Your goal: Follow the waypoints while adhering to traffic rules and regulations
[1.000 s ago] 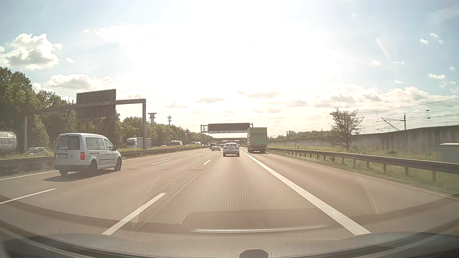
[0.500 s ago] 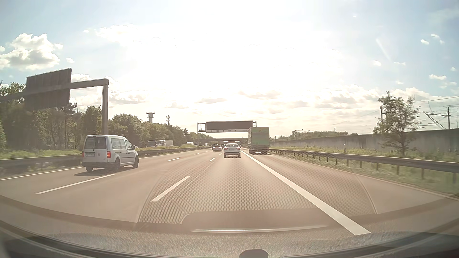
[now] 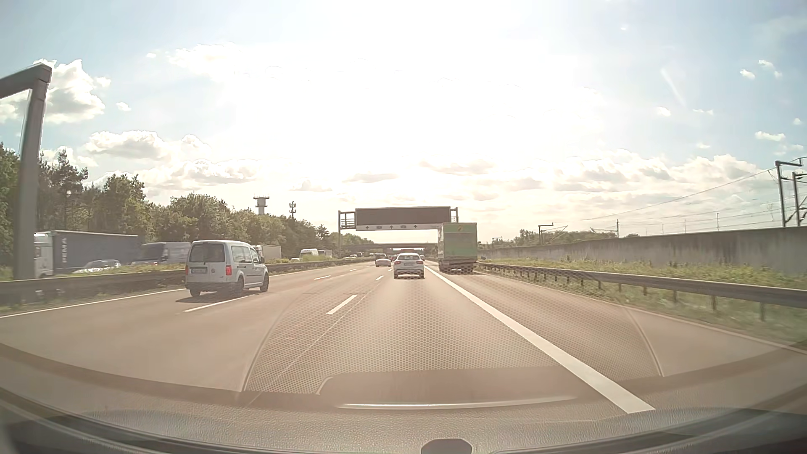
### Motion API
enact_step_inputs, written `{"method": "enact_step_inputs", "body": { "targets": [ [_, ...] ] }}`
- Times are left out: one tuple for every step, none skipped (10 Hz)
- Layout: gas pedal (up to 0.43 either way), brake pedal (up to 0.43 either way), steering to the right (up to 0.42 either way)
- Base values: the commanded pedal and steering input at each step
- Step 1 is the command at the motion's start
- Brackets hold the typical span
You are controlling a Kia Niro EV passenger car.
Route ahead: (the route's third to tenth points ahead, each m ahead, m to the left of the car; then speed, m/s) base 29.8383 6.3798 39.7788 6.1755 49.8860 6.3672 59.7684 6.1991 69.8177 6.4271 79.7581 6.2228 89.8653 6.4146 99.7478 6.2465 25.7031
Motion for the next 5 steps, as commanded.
{"method": "enact_step_inputs", "body": {
  "targets": [
    [0.079, 0.000, -0.002],
    [0.067, 0.000, -0.002],
    [0.067, 0.000, -0.002],
    [0.067, 0.000, -0.002],
    [0.067, 0.000, -0.002]
  ]
}}
